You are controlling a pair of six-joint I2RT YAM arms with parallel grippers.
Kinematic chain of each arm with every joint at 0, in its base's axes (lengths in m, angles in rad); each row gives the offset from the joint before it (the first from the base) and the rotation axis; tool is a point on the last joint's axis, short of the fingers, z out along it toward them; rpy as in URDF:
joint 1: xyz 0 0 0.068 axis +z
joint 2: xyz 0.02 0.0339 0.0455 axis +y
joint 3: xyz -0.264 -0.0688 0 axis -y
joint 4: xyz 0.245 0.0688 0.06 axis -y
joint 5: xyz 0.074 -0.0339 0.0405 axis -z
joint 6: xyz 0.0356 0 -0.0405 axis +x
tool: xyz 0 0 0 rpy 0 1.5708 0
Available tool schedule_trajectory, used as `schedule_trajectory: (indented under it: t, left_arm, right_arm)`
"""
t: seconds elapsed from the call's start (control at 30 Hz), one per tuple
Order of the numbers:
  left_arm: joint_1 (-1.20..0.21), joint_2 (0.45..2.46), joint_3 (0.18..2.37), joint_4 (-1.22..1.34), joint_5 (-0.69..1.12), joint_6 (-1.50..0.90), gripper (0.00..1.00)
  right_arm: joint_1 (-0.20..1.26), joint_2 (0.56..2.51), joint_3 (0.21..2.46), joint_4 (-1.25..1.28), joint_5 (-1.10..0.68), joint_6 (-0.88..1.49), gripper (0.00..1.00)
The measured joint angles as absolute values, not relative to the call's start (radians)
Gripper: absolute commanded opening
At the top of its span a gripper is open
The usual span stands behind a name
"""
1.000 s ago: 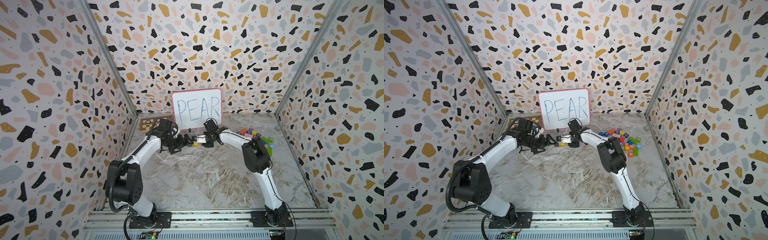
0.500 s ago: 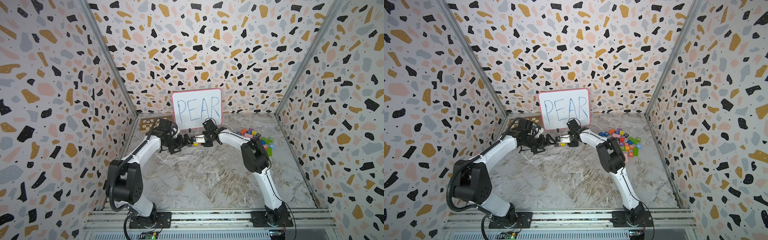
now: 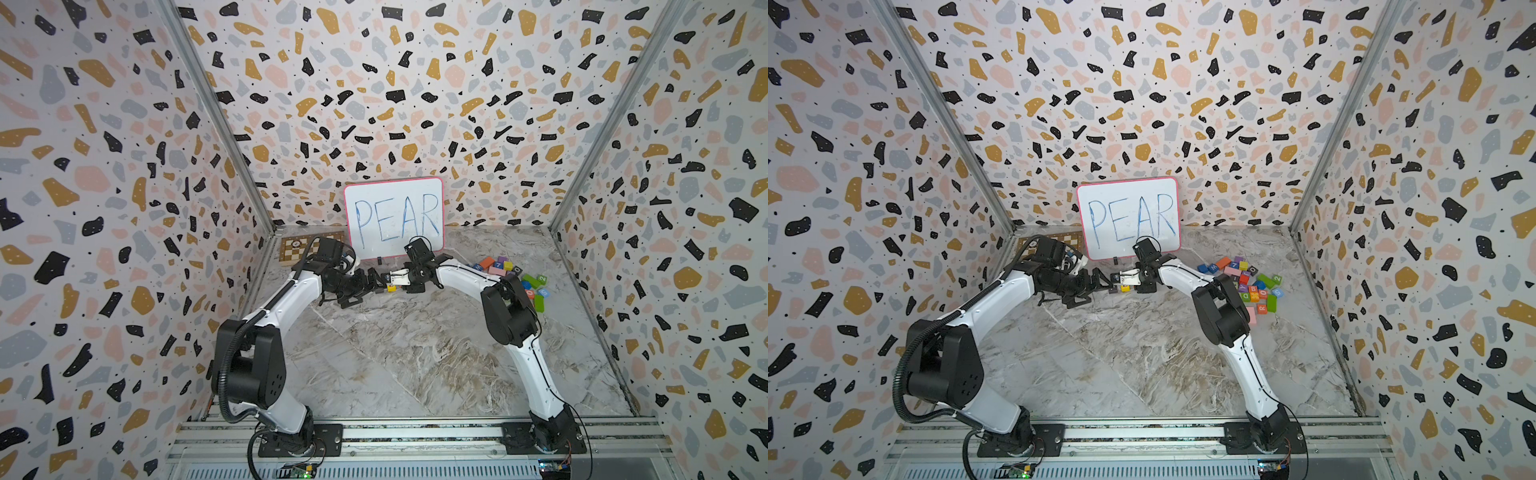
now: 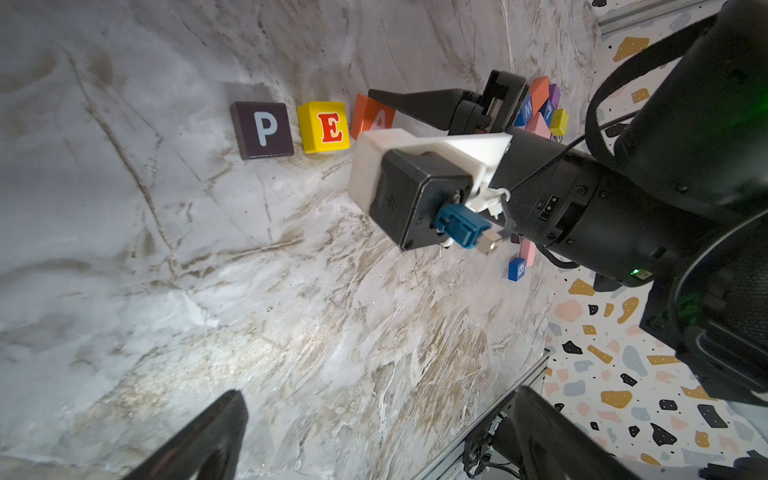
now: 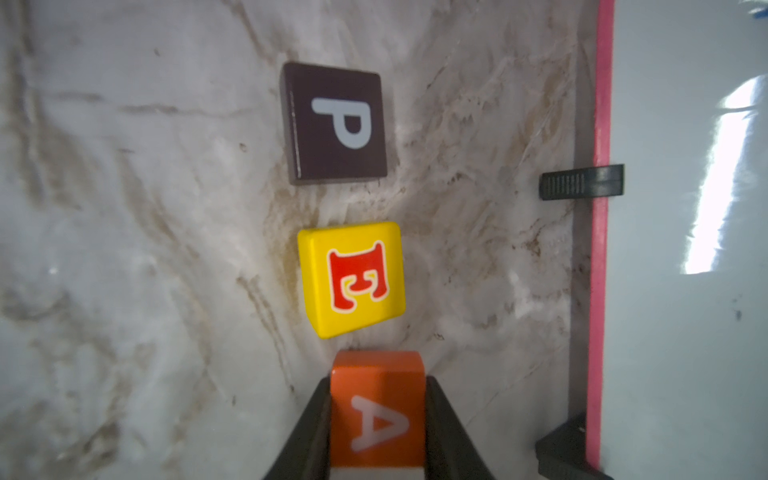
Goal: Spell the uppercase word “pear” with letter blocks
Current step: Place the letter block at the center of the board.
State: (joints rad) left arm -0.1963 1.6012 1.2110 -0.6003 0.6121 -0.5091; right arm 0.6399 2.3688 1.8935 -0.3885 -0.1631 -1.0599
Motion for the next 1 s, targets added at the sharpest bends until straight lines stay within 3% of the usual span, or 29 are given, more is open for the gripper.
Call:
schedule_trajectory:
  t: [1.0]
  left_arm:
    - [-0.196, 1.601, 1.211, -0.600, 0.617, -0.512, 0.99]
  right_arm:
    - [0.640, 2.369, 1.893, -0.389, -0.171, -1.065, 0.33]
